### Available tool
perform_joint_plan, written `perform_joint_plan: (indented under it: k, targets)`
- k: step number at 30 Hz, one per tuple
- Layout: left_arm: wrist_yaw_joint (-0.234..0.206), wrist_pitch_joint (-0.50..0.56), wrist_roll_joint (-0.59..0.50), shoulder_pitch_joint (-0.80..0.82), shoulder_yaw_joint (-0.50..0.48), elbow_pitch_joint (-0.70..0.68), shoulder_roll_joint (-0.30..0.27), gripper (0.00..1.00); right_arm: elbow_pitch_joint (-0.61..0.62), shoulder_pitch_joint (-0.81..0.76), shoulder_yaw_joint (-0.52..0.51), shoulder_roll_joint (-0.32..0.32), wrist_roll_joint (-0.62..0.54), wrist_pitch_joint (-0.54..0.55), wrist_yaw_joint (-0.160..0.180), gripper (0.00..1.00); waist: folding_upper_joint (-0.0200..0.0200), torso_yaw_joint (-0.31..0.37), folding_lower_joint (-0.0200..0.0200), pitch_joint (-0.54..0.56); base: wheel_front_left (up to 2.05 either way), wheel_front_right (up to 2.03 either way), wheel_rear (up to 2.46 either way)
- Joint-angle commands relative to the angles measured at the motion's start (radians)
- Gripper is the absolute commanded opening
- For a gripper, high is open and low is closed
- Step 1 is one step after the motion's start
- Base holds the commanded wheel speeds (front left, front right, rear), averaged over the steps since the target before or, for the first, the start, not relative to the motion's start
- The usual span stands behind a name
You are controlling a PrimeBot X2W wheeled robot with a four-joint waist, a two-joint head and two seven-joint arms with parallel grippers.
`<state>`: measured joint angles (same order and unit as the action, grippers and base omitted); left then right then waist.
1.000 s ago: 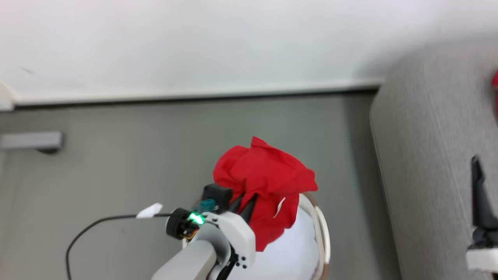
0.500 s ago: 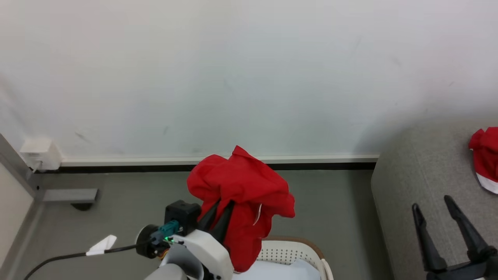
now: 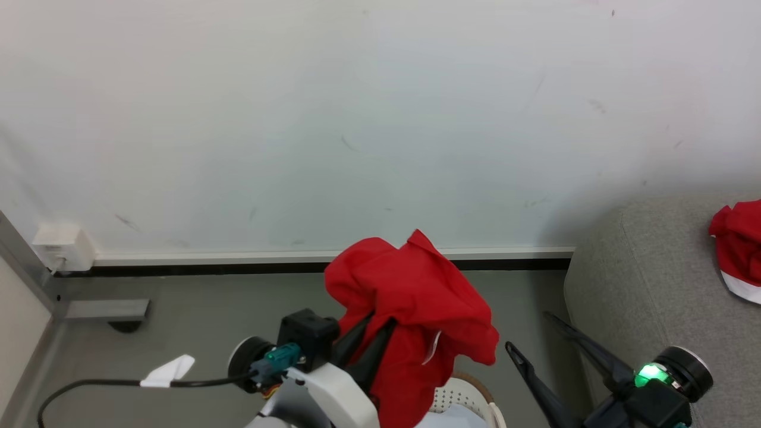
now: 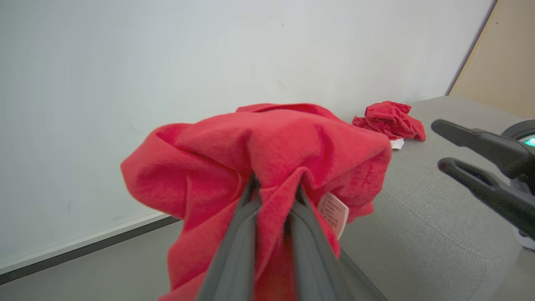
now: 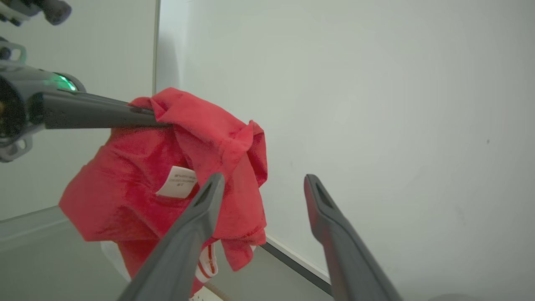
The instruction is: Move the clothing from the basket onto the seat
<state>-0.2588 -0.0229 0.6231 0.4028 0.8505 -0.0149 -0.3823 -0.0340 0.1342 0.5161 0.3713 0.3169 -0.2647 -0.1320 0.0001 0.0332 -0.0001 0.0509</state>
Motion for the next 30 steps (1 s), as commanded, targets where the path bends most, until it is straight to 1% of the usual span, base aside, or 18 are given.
perform_joint_plan:
  k: [1, 6, 9, 15, 16, 17, 20, 23, 24, 25, 26, 27, 28, 30]
  targets:
    - [0.006, 0.009, -0.014, 0.016, 0.008, -0.009, 0.007, 0.0, -0.014, 0.038, 0.033, 0.015, 0.014, 0.001, 0.002, 1.0, -0.0001, 0.0, 0.0001, -0.003, 0.0, 0.0, 0.0]
    - [0.034, 0.039, -0.032, 0.048, 0.058, -0.013, 0.037, 0.0, -0.087, 0.14, 0.171, 0.05, 0.025, 0.001, 0.002, 1.0, -0.0001, -0.005, 0.0001, -0.007, 0.0, 0.0, 0.0]
    - [0.059, 0.052, -0.03, 0.064, 0.087, -0.012, 0.06, 0.0, -0.139, 0.193, 0.246, 0.06, 0.054, 0.001, 0.003, 1.0, -0.0001, -0.01, 0.0001, -0.006, 0.0, 0.0, 0.0]
    - [0.1, 0.067, -0.008, 0.077, 0.125, 0.002, 0.097, 0.0, -0.219, 0.263, 0.329, 0.042, 0.113, 0.001, 0.002, 1.0, -0.0001, -0.01, 0.0001, -0.006, 0.0, 0.0, 0.0]
    - [0.102, 0.065, -0.009, 0.078, 0.129, 0.007, 0.103, 0.0, -0.232, 0.273, 0.342, 0.04, 0.13, 0.001, 0.002, 0.97, -0.0001, -0.009, 0.0001, -0.007, 0.0, 0.0, 0.0]
    - [0.108, 0.065, -0.012, 0.082, 0.135, 0.012, 0.106, 0.0, -0.244, 0.28, 0.353, 0.038, 0.155, 0.001, 0.002, 0.0, -0.0001, -0.009, 0.0001, -0.006, 0.0, 0.0, 0.0]
    - [0.109, 0.056, -0.01, 0.084, 0.14, 0.027, 0.12, 0.0, -0.276, 0.304, 0.38, 0.039, 0.2, 0.001, 0.003, 0.0, -0.0001, -0.004, 0.0001, -0.008, 0.0, 0.0, 0.0]
    - [0.102, 0.051, -0.01, 0.084, 0.14, 0.043, 0.127, 0.0, -0.287, 0.313, 0.366, 0.041, 0.23, 0.001, 0.003, 0.0, -0.0001, 0.013, 0.0001, -0.015, 0.0, 0.0, 0.0]
    - [0.099, 0.046, -0.014, 0.084, 0.138, 0.049, 0.128, 0.08, -0.286, 0.315, 0.354, 0.041, 0.239, 0.001, 0.003, 0.0, -0.0001, 0.021, 0.0001, -0.018, 0.0, 0.0, 0.0]
    - [0.092, 0.042, -0.017, 0.084, 0.135, 0.054, 0.128, 0.27, -0.281, 0.316, 0.344, 0.04, 0.249, 0.001, 0.003, 0.0, -0.0001, 0.031, 0.0001, -0.023, 0.0, 0.0, 0.0]
    - [0.093, 0.039, -0.017, 0.083, 0.134, 0.06, 0.13, 0.66, -0.274, 0.315, 0.331, 0.043, 0.259, 0.001, 0.003, 0.0, -0.0001, 0.041, 0.0001, -0.028, 0.0, 0.0, 0.0]
    - [0.087, 0.034, -0.019, 0.083, 0.132, 0.064, 0.13, 0.9, -0.265, 0.316, 0.319, 0.046, 0.268, 0.001, 0.003, 0.0, -0.0001, 0.054, 0.0001, -0.033, 0.0, 0.0, 0.0]
    - [0.085, 0.033, -0.021, 0.084, 0.132, 0.068, 0.132, 1.0, -0.258, 0.314, 0.308, 0.052, 0.272, 0.001, 0.003, 0.0, -0.0001, 0.066, 0.0001, -0.038, 0.0, 0.0, 0.0]
    - [0.082, 0.028, -0.018, 0.082, 0.129, 0.078, 0.133, 1.0, -0.238, 0.312, 0.285, 0.061, 0.277, 0.0, 0.003, 0.0, -0.0001, 0.101, 0.0001, -0.05, 0.0, 0.0, 0.0]
